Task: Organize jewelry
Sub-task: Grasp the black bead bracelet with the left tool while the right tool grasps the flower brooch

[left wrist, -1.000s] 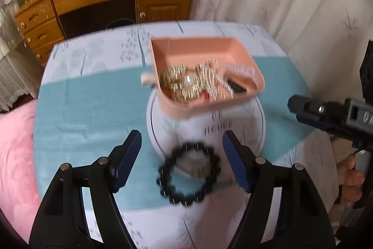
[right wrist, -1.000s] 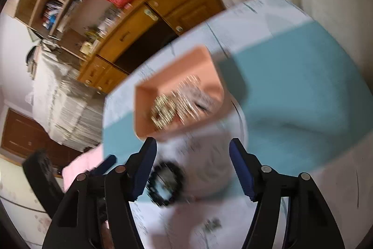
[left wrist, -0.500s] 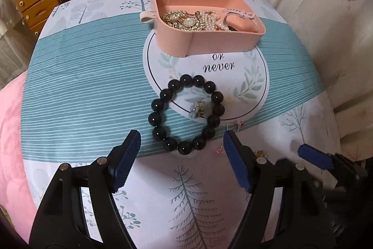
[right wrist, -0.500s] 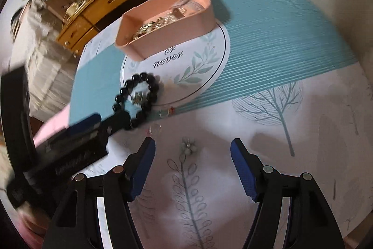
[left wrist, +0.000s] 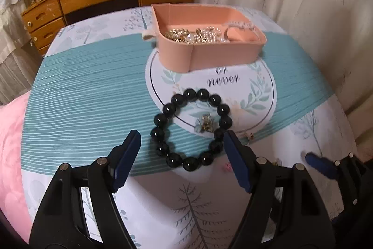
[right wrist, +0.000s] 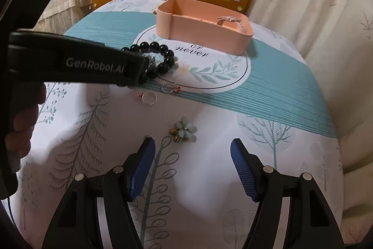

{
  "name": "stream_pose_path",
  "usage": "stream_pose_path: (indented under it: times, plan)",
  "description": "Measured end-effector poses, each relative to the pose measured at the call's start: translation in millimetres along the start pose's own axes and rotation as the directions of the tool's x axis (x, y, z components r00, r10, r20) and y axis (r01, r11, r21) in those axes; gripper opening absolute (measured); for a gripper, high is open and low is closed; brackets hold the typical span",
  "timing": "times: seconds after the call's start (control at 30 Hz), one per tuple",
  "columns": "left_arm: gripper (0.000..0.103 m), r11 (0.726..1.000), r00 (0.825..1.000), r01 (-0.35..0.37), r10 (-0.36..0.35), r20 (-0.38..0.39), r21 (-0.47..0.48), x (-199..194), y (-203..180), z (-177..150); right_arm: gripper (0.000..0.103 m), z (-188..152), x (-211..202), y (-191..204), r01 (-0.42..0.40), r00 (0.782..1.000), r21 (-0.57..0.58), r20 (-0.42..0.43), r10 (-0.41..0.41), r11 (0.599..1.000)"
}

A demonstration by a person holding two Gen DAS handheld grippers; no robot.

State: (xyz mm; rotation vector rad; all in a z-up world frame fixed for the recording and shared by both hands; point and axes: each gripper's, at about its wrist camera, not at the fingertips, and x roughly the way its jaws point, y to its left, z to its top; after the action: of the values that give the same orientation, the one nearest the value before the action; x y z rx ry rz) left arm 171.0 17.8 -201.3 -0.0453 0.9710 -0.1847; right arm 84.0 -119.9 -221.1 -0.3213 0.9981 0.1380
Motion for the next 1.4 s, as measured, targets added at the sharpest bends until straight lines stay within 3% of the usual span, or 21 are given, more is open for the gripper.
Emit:
stream_pose_path:
  times: [0.17,0.3,0.4,0.53,0.7,0.87,0.93,1.23,1.4]
  plan:
    - [0.068,0.999,1.000,0.001,-0.002,-0.029,-0.041,11,9,0,0.068,1,7,-3,-0.014,1.000,0.031,0.002,0.014,0.999]
    - [0.050,0.998,0.999,-0.027,0.025,-0.045,-0.055,17,14,0,0.068,1,10,-8,-0.034,0.999,0.055,0.004,0.034,0.998]
    - [0.037,0.998,0.998,-0.058,0.058,-0.039,-0.001,18,9,-2,0.068,1,13,-10,-0.041,0.999,0.073,0.002,0.041,0.997]
    - [0.033,0.997,0.996,-0.079,0.079,-0.029,0.016,19,7,-4,0.051,3,14,-13,-0.057,0.998,0.102,0.004,0.057,0.993]
    - [0.015,0.996,0.996,-0.090,0.090,-0.021,0.002,19,11,-3,0.037,6,17,-15,-0.103,0.995,0.146,0.011,0.102,0.984]
    - [0.014,0.997,0.997,-0.071,0.071,-0.023,-0.028,18,16,-3,0.018,10,18,-13,-0.141,0.990,0.149,0.019,0.140,0.979]
    - [0.013,0.997,0.998,-0.066,0.065,-0.018,-0.045,16,16,-2,0.015,12,19,-13,-0.166,0.986,0.159,0.020,0.165,0.973]
    - [0.013,0.993,0.997,-0.062,0.065,0.030,-0.101,-3,23,2,0.015,29,19,-25,-0.273,0.962,0.261,0.062,0.267,0.926]
    - [0.013,0.990,0.993,-0.066,0.077,0.085,-0.121,-27,22,11,0.015,49,15,-34,-0.302,0.953,0.278,0.111,0.282,0.912]
